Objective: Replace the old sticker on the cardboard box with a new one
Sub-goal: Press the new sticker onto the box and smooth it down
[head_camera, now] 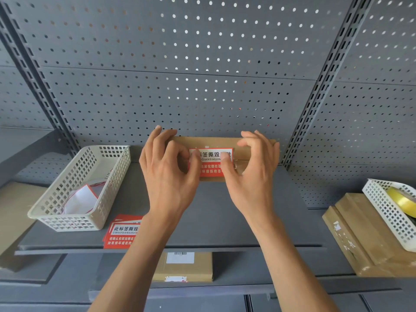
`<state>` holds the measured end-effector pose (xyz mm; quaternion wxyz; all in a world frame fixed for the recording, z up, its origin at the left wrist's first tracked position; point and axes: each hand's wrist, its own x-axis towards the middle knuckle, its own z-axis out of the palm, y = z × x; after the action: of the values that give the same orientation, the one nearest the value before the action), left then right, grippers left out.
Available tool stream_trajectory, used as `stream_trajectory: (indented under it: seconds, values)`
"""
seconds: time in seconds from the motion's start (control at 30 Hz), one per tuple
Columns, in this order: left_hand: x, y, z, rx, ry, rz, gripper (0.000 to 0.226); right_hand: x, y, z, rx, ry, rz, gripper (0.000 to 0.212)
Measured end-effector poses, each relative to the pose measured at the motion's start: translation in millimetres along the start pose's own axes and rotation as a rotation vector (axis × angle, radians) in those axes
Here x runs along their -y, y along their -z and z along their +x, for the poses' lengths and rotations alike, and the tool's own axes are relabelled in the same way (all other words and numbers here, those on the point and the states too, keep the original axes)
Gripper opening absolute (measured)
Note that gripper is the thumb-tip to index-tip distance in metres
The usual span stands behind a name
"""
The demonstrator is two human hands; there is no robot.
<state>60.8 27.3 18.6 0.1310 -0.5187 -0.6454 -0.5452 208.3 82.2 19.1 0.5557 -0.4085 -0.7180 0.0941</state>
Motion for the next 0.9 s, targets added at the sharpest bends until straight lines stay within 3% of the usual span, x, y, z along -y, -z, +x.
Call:
stream_trajectory:
  seconds: [0.13,0.6,0.9]
  values:
    - [-5.1,-3.4,3.1,-0.001,0.015,0.075,0.033,4.9,-8.0,1.4,-0.028,0.046,-0.231,0.05]
    - [-11.7,-14.2,25.3,-0.019,0.048,0.167,0.035,16.5,-22.0,25.8,-0.16,0.009,-0.414,0.046]
    - [-11.6,-13.1,28.5,-0.029,0.083,0.153,0.013,10.2,-20.4,28.5,-0.107,0.012,-0.383,0.029]
